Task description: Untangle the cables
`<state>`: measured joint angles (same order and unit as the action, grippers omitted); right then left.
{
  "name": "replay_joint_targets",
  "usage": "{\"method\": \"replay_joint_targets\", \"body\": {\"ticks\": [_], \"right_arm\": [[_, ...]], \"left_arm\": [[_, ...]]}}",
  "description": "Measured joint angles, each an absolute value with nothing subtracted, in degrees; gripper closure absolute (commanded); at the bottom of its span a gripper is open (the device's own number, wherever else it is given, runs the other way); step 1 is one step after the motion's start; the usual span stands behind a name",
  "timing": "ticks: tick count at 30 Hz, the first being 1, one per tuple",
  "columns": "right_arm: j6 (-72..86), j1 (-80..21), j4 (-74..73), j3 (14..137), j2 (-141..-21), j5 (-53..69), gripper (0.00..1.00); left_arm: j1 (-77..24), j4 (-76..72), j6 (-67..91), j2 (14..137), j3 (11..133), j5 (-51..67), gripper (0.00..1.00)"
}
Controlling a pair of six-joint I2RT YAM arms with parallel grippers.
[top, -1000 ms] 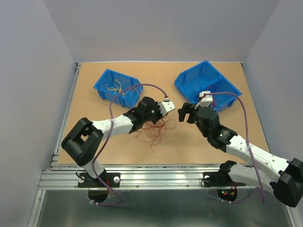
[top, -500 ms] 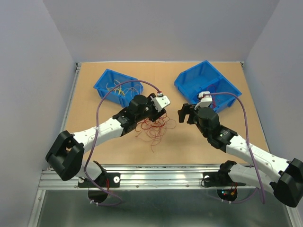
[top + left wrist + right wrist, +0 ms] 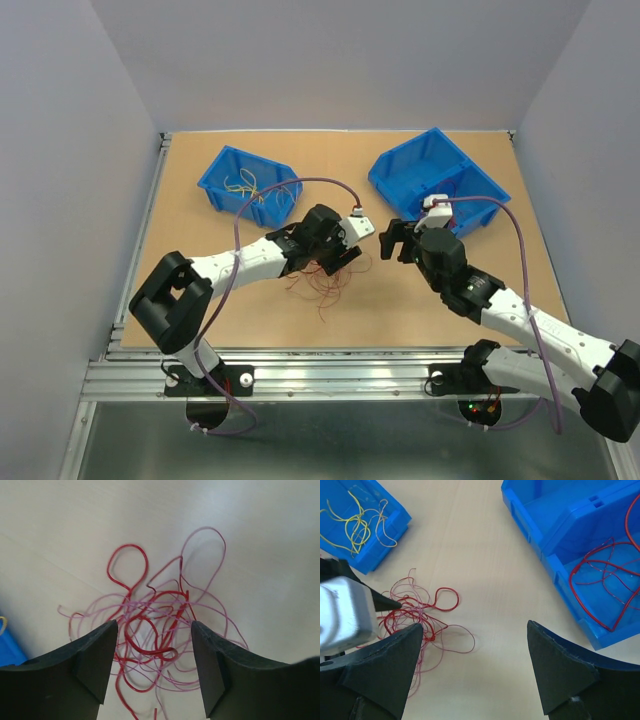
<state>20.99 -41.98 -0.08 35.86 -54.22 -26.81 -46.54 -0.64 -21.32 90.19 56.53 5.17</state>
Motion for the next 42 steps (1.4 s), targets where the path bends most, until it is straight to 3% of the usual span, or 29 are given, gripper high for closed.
{"method": "replay_joint_targets", "body": {"ticks": [3, 5, 10, 11, 18, 28, 36, 42], "right_arm": [[21.1, -42.0, -0.1, 35.9, -54.2, -27.1, 0.11], [21.2, -42.0, -0.1, 35.9, -54.4, -27.3, 0.11], [21.2, -42.0, -0.2, 35.9, -54.9, -27.6, 0.11], [21.2, -42.0, -0.3, 35.9, -55.0, -27.7, 0.11], [20.1, -42.0, -0.5, 35.9, -55.1, -25.1, 0.12], [9.8, -42.0, 13.4, 29.0, -55.7, -3.2, 0.16], [6.8, -42.0, 27.1, 29.5, -69.8, 10.1, 0.2], [6.4, -42.0, 32.1, 35.3, -83.4, 13.6, 0.27]], "left_arm": [[-46.7, 2.0, -21.3, 92.0, 56.5, 5.5, 0.34], [-46.8, 2.9, -21.3, 92.4, 56.8, 5.5, 0.43], [-46.8, 3.6, -21.4, 93.3, 58.3, 5.5, 0.97], [-46.8, 3.6, -21.3, 93.3, 58.4, 5.4, 1.0], [-46.7, 1.2, -22.4, 90.2, 56.6, 5.0, 1.0], [-46.0, -7.0, -23.3, 68.7, 50.1, 9.1, 1.0], [-46.0, -4.1, -23.1, 69.3, 53.2, 13.0, 1.0], [-46.0, 4.1, -23.1, 70.1, 65.4, 16.3, 1.0]]}}
